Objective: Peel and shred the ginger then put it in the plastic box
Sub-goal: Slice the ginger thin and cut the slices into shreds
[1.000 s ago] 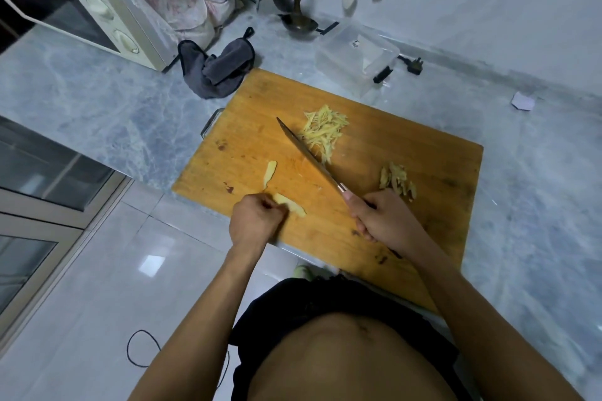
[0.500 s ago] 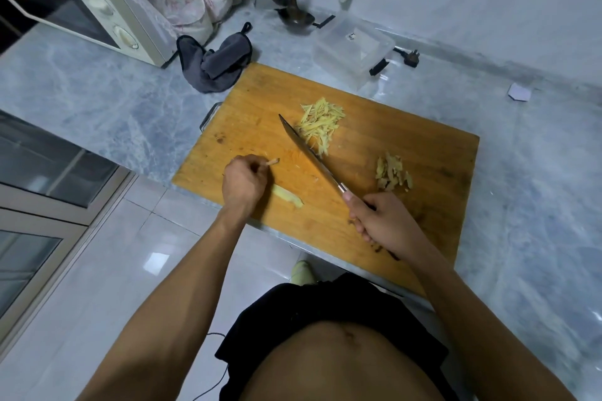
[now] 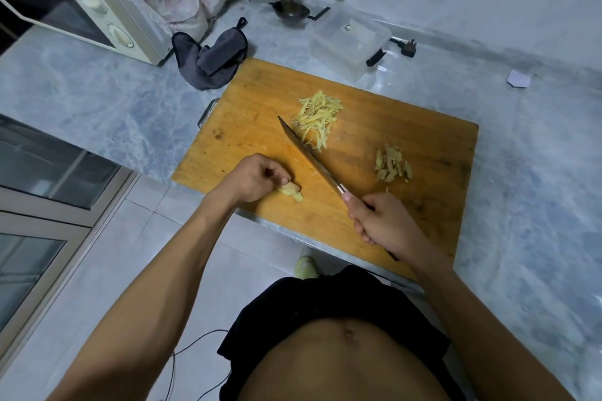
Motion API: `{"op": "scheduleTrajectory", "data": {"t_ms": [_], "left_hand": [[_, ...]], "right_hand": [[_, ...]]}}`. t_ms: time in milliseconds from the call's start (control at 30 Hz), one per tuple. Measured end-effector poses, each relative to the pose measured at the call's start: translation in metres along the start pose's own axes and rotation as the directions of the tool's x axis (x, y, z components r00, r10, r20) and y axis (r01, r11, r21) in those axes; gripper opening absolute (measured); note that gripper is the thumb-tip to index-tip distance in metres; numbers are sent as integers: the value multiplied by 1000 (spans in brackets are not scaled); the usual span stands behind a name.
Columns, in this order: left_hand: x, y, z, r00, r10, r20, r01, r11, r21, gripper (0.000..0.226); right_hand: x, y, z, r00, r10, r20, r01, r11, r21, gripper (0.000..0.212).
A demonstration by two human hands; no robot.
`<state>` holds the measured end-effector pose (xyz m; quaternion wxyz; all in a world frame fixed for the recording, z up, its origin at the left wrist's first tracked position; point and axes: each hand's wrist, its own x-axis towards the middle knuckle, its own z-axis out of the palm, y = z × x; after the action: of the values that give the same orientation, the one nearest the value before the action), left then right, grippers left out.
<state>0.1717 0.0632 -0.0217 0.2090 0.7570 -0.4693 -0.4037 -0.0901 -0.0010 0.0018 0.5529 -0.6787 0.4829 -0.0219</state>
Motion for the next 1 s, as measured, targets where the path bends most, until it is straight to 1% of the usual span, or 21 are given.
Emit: {"op": "scheduleTrajectory", "data": {"t_ms": [67,100,133,167,200,233,267,334,367,400,434,500,534,600,700,767,800,834,901,967,1001], "left_hand": [[2,-3,4,997,-52,-48,51,999,-17,20],[0,-6,6,991,-82,-105,78,996,-42,21],[-3,-12,8,979,-97,-178,94,995,-27,22],[-8,-18,9,966,-91,-243,103,994,36,21],[-13,-23,11,959,-72,-275,111,986,128,19],[-17,-27,11,959,-66,-275,124,971,202,18],[-21,-29,12,962,-72,-262,136,962,236,18],[-26,-28,12,966,-84,-245,137,968,210,29],[-28,-26,12,964,-80,-255,123,980,157,34],[-29,-24,12,956,-86,-281,105,993,53,34],[-29,-22,14,943,-115,-313,91,992,-90,30],[-29,-17,20,903,-222,-367,85,931,-355,25],[-29,-16,25,882,-280,-379,100,897,-431,24],[-29,-14,36,848,-366,-384,145,856,-495,22],[-36,-18,48,811,-390,-436,180,876,-448,17],[-42,-22,50,806,-343,-483,158,910,-382,14],[-43,-26,48,810,-284,-513,149,946,-289,16],[-44,-30,44,825,-205,-527,140,977,-161,19],[-43,-39,35,886,-68,-459,111,992,68,28],[-40,-46,27,935,-11,-355,86,977,195,31],[-40,-47,25,944,21,-329,70,962,262,29]], "right_hand": [[-1,0,0,1000,-8,3,8,1000,-9,67],[-2,0,0,1000,-13,1,13,1000,-13,67],[-2,-1,0,1000,-17,-3,17,1000,-13,67],[-2,-1,-1,1000,-20,-7,20,1000,-10,67],[-2,-2,-1,1000,-24,-12,24,1000,-9,67],[-2,-2,-2,1000,-26,-16,26,1000,-12,67],[-2,-2,-3,999,-26,-19,26,999,-19,67],[-2,-1,-5,999,-29,-17,28,999,-27,67],[-2,-1,-5,999,-29,-15,29,999,-26,67],[-2,-2,-5,1000,-29,-11,29,999,-25,67],[-2,-2,-5,999,-31,-8,31,999,-26,68],[-1,-2,-4,999,-37,-3,37,999,-33,69],[0,-2,-4,999,-39,-2,38,999,-37,69],[0,-3,-3,999,-39,1,39,998,-44,69],[0,-4,-2,999,-36,13,37,998,-53,69],[0,-4,-2,999,-38,17,39,998,-56,68],[1,-4,-2,999,-38,19,39,998,-57,68],[1,-4,-2,999,-38,21,40,997,-59,68],[1,-4,-2,999,-34,24,36,998,-59,68],[1,-5,-2,999,-26,27,27,998,-54,69],[1,-4,-2,999,-23,28,25,998,-50,69]]}}
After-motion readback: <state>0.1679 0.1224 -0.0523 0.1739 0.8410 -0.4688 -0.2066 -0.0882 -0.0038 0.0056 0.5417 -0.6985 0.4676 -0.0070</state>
